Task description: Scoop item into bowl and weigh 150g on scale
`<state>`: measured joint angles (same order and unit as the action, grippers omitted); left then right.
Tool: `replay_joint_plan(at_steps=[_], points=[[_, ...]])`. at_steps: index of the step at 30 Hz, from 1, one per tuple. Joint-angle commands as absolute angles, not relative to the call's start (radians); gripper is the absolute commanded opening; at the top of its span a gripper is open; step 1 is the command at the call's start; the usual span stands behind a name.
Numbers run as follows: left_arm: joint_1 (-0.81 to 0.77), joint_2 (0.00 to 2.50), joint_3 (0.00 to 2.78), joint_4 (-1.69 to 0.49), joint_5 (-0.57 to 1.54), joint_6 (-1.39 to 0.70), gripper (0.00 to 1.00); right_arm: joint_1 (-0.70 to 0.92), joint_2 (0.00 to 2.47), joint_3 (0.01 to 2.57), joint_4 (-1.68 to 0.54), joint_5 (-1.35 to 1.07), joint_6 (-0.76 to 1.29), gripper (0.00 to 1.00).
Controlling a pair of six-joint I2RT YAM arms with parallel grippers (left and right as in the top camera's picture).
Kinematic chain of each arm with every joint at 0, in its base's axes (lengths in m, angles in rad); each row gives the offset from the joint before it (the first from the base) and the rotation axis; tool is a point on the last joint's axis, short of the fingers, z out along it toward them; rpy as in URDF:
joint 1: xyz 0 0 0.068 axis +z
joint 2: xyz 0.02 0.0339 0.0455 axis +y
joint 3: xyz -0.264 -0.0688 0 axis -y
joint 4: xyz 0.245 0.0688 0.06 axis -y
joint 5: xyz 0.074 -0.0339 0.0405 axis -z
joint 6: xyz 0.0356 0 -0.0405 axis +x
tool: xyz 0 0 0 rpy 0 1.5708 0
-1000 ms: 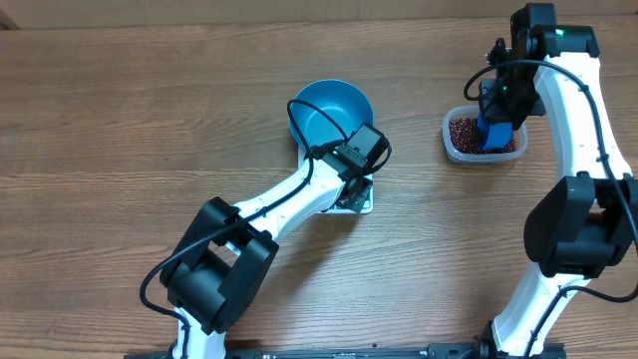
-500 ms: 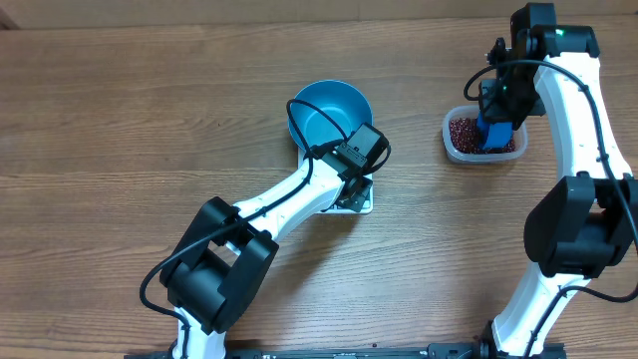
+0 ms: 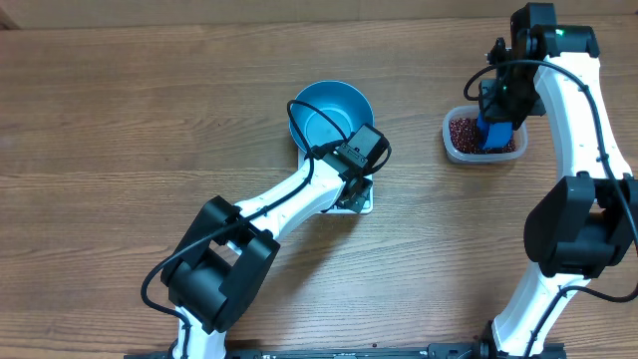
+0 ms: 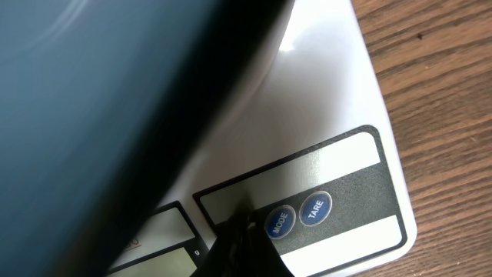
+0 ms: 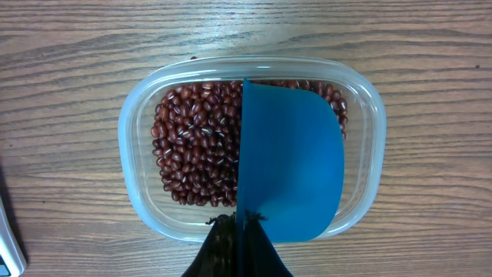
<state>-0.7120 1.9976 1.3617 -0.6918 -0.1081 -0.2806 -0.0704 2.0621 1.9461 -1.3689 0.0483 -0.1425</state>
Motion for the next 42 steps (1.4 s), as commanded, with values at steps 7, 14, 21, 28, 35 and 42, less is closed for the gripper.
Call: replay_joint_plan(at_steps=[7, 14, 21, 28, 35, 42], points=[[-0.715, 2.028, 1.452, -0.753, -0.114, -0.291, 0.04, -0.073, 2.072, 1.942, -1.362, 0.043, -0.139, 0.04], [-0.714, 2.027, 1.637, -0.871, -0.115, -0.269, 0.04, -0.073, 2.072, 1.942, -1.363, 0.043, -0.139, 0.04], [-0.713, 2.027, 1.712, -0.986, -0.113, -0.308, 0.04, -0.073, 2.072, 1.942, -1.351, 0.043, -0.139, 0.04], [-0.75, 2.027, 1.583, -0.969, -0.104, -0.374, 0.04, -0.073, 2.072, 1.942, -1.343, 0.043, -0.139, 0.04], [-0.746, 2.027, 1.488, -0.861, -0.107, -0.373, 0.05, -0.073, 2.072, 1.942, -1.344, 0.043, -0.139, 0.04], [-0.729, 2.027, 1.433, -0.796, -0.16, -0.416, 0.04, -0.073, 2.072, 1.942, -1.344, 0.042, -0.139, 0.04]])
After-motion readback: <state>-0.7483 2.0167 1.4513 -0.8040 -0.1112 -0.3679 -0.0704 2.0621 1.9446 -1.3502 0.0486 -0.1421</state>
